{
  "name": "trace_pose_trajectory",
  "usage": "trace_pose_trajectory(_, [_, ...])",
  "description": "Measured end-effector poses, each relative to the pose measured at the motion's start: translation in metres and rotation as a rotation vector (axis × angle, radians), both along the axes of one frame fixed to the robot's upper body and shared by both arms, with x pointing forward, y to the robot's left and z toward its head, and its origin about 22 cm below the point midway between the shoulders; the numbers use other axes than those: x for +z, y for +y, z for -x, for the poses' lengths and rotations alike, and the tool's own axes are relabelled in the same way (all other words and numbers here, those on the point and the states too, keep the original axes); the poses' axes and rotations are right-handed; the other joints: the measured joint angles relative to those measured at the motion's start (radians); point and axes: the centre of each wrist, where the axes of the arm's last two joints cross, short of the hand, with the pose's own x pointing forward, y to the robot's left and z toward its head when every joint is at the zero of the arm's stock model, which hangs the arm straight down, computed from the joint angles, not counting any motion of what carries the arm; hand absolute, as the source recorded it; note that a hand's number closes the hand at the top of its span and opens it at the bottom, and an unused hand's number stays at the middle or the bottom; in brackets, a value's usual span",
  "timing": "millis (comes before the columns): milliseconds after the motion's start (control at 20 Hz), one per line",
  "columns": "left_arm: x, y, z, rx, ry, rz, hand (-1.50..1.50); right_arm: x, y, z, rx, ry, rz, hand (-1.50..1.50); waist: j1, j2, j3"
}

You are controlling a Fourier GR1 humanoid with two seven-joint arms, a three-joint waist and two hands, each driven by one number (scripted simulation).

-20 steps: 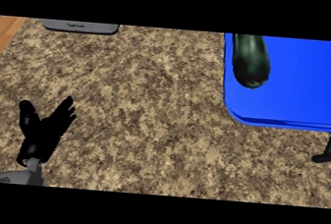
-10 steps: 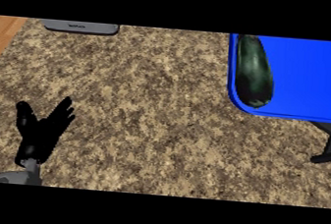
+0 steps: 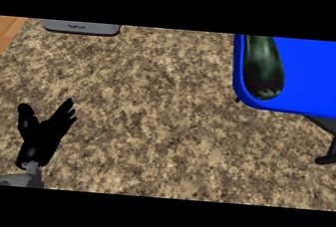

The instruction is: Pick the sweet potato from the tray and place it in the tiered shelf

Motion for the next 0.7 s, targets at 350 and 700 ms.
trace_pose_trajectory(350, [0.001, -0.007, -0.004, 0.0, -0.002, 0.005, 0.0, 0.006, -0.012, 0.004, -0.073, -0.183, -0.171, -1.5, 0.002, 0.003, 0.003])
trace_pose_trajectory(700, [0.003, -0.001, -0.005, -0.003, 0.007, 0.006, 0.0, 0.014, -0.021, 0.009, -0.061, -0.38, -0.359, -1.5, 0.001, 0.005, 0.004])
